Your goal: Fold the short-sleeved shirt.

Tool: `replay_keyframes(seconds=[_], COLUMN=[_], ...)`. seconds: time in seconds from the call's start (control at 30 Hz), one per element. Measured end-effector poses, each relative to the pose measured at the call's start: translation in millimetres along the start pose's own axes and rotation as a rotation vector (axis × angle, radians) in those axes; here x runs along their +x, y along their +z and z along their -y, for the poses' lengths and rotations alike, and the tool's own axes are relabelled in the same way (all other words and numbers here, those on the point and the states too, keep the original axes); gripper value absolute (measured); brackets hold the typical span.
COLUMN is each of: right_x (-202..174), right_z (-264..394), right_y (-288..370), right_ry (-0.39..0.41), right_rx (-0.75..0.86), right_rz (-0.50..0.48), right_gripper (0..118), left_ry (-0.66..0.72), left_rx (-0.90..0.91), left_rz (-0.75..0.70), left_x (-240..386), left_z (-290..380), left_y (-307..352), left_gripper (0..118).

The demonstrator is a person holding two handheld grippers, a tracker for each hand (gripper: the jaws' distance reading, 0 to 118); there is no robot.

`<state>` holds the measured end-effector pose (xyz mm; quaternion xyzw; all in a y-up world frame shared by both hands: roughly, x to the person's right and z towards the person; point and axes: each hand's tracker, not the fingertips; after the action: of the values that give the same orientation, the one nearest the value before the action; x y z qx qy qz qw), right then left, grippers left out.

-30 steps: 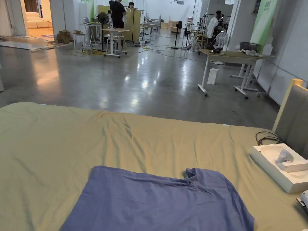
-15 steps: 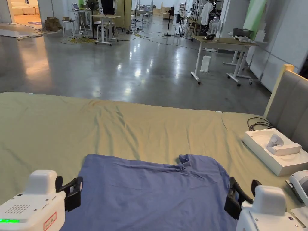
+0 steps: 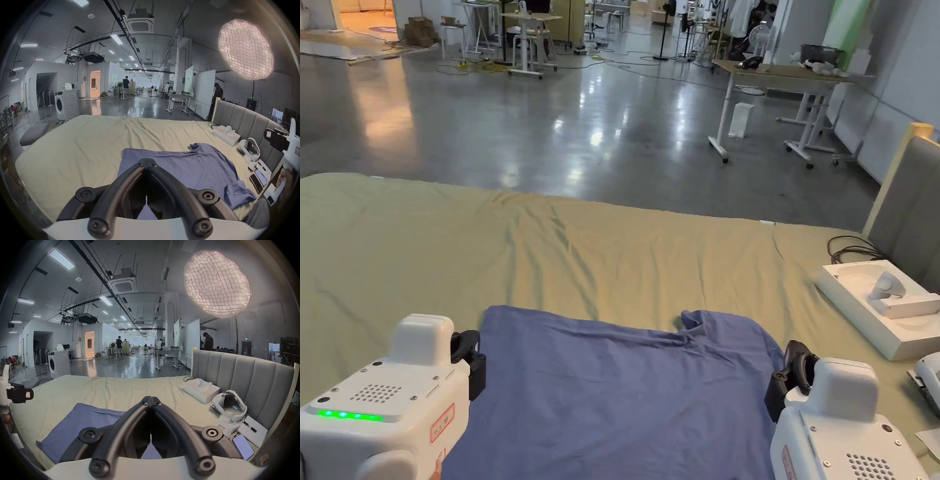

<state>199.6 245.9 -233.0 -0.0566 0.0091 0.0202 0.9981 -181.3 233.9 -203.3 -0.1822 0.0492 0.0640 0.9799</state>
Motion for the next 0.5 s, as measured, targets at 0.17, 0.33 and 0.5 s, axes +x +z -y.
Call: replay_keyframes(seconds=[0.17, 0.33, 0.5], right_x=[0, -3, -7], right_z=[11, 26, 39], right_y=[-5, -11, -17], right_ry=[0.011, 0.023, 0.013], right_rx=[-0.050, -0.108, -0.161], right_rz=[-0.027, -0.048, -0.062], right_gripper=[0, 0, 0], left_ry=[-0.005, 0.053, 0.134], left_rx=[-0.221, -0.426, -0.571], left_rz=[-0.022, -0.089, -0.138], left_x=[-33, -73, -104], left_z=[19, 56, 87], left_y=[1, 7, 5], left_gripper=[1, 2, 22])
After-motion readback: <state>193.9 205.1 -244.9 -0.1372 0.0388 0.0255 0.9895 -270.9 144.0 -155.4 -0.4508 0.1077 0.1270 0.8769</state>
